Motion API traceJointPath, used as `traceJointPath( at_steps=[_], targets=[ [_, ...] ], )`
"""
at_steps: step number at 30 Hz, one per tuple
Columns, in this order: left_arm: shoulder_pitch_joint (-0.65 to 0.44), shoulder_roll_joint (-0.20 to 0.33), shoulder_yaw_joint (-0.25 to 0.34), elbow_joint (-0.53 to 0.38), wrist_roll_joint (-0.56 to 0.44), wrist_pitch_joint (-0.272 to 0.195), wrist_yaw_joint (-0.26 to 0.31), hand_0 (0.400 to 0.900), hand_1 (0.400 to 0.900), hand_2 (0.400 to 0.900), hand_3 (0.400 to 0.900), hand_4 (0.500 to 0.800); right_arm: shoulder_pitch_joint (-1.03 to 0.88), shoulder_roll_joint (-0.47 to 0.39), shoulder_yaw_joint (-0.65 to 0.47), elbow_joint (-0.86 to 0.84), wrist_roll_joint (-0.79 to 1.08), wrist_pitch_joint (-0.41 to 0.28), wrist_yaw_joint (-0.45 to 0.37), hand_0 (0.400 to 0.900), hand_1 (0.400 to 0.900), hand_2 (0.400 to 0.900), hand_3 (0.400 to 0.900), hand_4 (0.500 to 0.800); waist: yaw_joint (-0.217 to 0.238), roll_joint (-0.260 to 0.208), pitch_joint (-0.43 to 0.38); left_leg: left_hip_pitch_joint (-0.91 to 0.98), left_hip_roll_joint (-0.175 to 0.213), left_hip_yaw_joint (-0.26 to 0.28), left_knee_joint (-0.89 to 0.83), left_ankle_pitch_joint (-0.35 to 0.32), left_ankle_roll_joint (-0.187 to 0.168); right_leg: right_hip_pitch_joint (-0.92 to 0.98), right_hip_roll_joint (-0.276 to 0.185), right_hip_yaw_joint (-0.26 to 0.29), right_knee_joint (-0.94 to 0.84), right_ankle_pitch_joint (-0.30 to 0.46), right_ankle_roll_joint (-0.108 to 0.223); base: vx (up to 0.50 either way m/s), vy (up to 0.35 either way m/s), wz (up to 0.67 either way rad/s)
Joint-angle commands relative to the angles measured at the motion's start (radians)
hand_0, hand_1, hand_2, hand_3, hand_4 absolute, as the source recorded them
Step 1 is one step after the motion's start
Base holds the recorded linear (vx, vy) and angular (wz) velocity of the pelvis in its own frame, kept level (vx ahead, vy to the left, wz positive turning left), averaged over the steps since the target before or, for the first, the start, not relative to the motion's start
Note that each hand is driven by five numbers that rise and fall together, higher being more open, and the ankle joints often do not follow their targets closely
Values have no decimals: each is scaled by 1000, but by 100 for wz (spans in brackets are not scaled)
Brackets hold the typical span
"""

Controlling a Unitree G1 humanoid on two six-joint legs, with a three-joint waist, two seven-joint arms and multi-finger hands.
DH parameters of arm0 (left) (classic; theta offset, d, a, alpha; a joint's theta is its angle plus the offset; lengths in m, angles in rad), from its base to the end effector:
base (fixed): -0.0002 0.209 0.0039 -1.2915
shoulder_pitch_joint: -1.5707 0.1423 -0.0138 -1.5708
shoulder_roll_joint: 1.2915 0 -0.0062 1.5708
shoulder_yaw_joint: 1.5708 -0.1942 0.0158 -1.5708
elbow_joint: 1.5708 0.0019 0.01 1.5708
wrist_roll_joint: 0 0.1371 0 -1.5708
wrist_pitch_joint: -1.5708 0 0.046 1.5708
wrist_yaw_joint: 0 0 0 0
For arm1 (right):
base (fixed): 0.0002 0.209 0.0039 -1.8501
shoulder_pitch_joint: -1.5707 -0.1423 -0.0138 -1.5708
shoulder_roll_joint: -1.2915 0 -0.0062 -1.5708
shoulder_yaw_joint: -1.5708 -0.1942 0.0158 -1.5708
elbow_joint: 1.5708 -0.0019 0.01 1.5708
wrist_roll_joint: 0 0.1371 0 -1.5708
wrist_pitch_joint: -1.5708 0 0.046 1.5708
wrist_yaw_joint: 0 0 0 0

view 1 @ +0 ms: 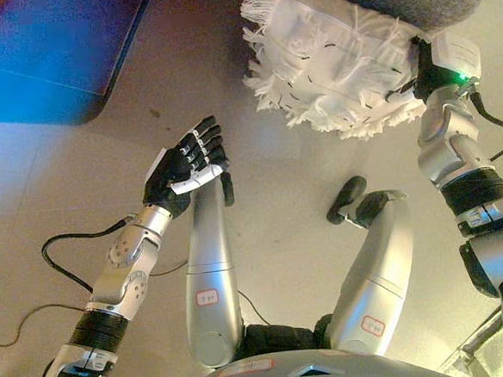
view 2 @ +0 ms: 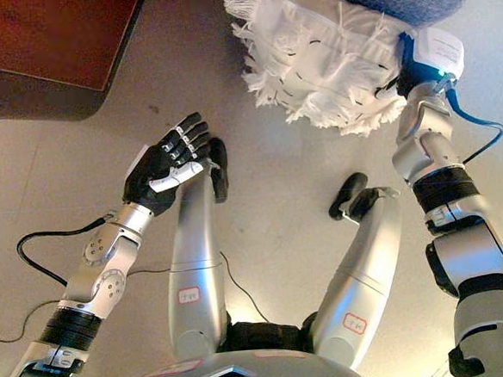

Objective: Pick up the pillow and put it on the sofa.

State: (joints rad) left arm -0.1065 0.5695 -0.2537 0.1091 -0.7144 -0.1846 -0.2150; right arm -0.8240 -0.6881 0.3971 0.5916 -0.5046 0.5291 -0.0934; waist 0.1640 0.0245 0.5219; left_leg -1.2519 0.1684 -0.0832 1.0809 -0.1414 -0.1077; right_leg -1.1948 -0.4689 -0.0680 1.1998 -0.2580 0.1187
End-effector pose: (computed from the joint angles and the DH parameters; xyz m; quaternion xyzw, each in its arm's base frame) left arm 0.2198 0.2216 0.0532 -0.0644 -0.0296 -0.1870 0.9798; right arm 0.3340 -0.2565 0.1624 -0.6081 0.1051 -0.1894 0.7637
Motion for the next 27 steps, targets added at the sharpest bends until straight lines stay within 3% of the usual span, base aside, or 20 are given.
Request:
traceJointPath(
  at_steps=[1, 2, 3, 14, 20, 27],
  targets=[
    [-3, -20, -31, -123, -24, -45, -38, 900, 900, 900, 900, 800, -78, -52, 19, 62, 3, 51, 45, 900, 900, 900, 900, 800, 28, 55, -2, 73, 36, -65, 15, -57, 36, 2, -13, 37, -66, 111, -24, 4, 1, 4],
    [-3, -21, -31, -123, -24, -45, -38, 900, 900, 900, 900, 800, -78, -52, 19, 62, 2, 51, 46, 900, 900, 900, 900, 800, 28, 55, -2, 73, 36, -65, 14, -57, 36, 2, -13, 37, -67, 111, -24, 0, 0, 0],
    [-6, -25, -38, -118, -23, -54, -34, 900, 900, 900, 900, 800, -88, -45, 25, 63, -1, 61, 60, 400, 400, 400, 400, 500, 29, 55, -2, 76, 35, -65, 7, -54, 36, 6, -11, 36, -71, 113, -25, 0, 0, 0],
    [-4, -47, -48, -132, -20, -51, -17, 900, 900, 900, 900, 800, -79, -27, -6, 40, 50, 73, -42, 400, 400, 400, 400, 500, 30, 59, -2, 90, 34, -58, -11, -47, 38, 23, -8, 33, -83, 117, -27, -3, 6, 0],
    [-20, -57, -63, -119, -25, -72, -9, 900, 900, 900, 900, 800, -94, -21, -13, 44, 62, 64, -117, 400, 400, 400, 400, 500, 29, 66, -2, 99, 34, -49, -45, -36, 36, 36, -9, 26, -108, 125, -25, -27, 29, 3],
    [-28, -66, -75, -104, -36, -99, 18, 900, 900, 900, 900, 800, -107, -32, -32, 30, 111, -6, -229, 400, 400, 400, 400, 500, 28, 68, -2, 123, 38, -35, -85, -25, 31, 62, -12, 14, -135, 134, -20, -23, 14, 3]
  ],
)
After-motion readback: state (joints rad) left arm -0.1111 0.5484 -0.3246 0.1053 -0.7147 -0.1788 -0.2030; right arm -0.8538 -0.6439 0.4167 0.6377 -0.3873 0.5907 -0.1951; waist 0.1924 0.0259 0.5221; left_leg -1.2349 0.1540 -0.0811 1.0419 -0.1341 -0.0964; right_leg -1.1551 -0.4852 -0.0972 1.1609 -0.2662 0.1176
